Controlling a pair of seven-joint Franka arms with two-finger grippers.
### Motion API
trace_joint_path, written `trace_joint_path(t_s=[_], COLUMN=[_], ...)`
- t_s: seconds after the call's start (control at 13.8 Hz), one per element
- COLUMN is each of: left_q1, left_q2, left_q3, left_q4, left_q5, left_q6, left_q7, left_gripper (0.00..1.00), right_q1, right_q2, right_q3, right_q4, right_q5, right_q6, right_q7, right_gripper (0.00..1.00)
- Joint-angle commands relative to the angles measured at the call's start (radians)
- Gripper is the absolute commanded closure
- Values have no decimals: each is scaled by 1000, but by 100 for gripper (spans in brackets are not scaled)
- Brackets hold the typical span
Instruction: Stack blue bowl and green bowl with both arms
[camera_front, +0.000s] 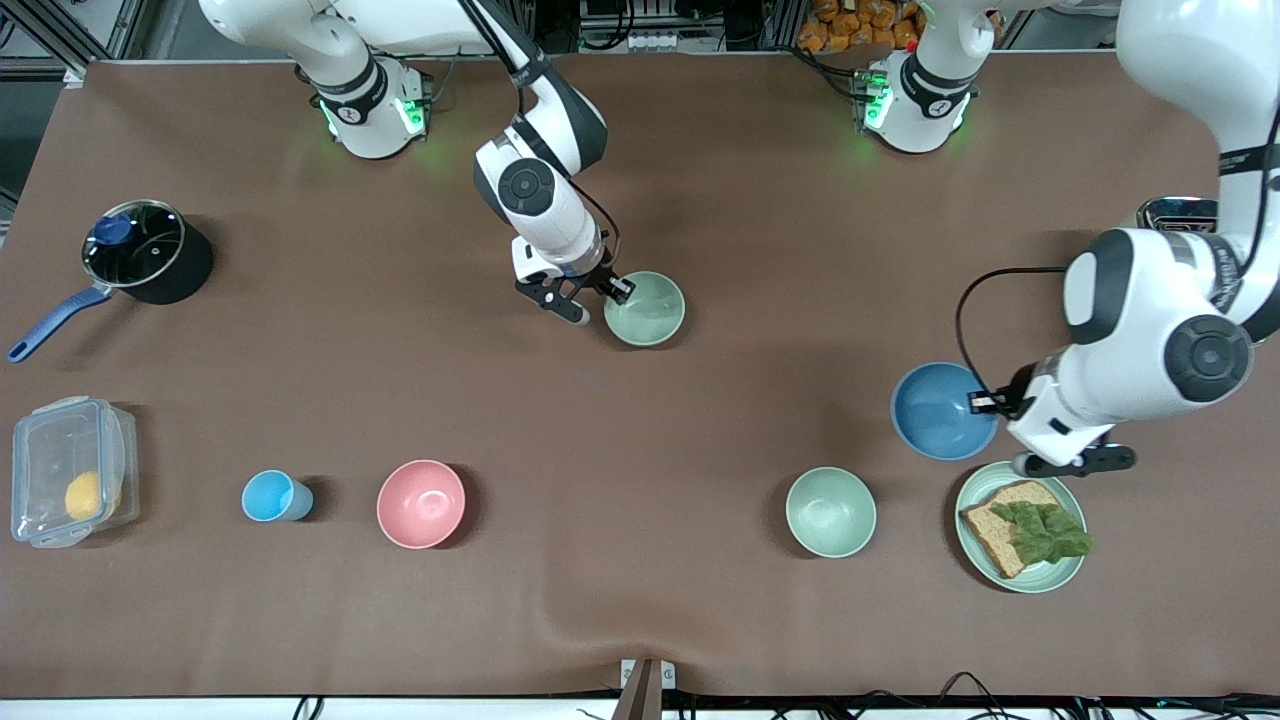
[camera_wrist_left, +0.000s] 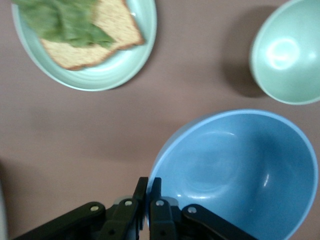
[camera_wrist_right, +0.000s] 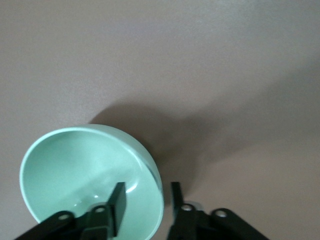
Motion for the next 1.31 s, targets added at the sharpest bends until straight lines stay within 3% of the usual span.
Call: trace_joint_path(t_s=[0.0,0.22,0.29,0.44,0.65,0.87,1.24], left_q1=[1,1,-2,-48,-157,-247,-371], left_q2=[-10,-19,-16,11,51,54,125], left_q3=[-74,-140,-165,-196,-196,-197,-196], left_q4=[-42,-79,-88,-99,-110,-127,-127], left_q5=[-77,-165,-171,-171,-165,-165,-162], left_q6=[-14,-10,-8,5,18,74,162], left_q7=[-54,-91,-110,-181,-301,-412,-568], left_gripper=[100,100,100,100,100,100,100], right_q1=[-18,-86,-130,-164,-236,-209,-149], right_q2=[3,0,0,9,46,52,100], right_q3=[-9,-29,-24,-27,-27,-17,-16], right_q4=[98,182,182,169,124,18,1], right_q5=[-10,1,14,143,359,389,693], right_q6=[-169,-414,-441,-438,-372,-144,-10], right_q7=[73,222,228,230,231,227,103], right_gripper=[0,0,0,0,0,0,0])
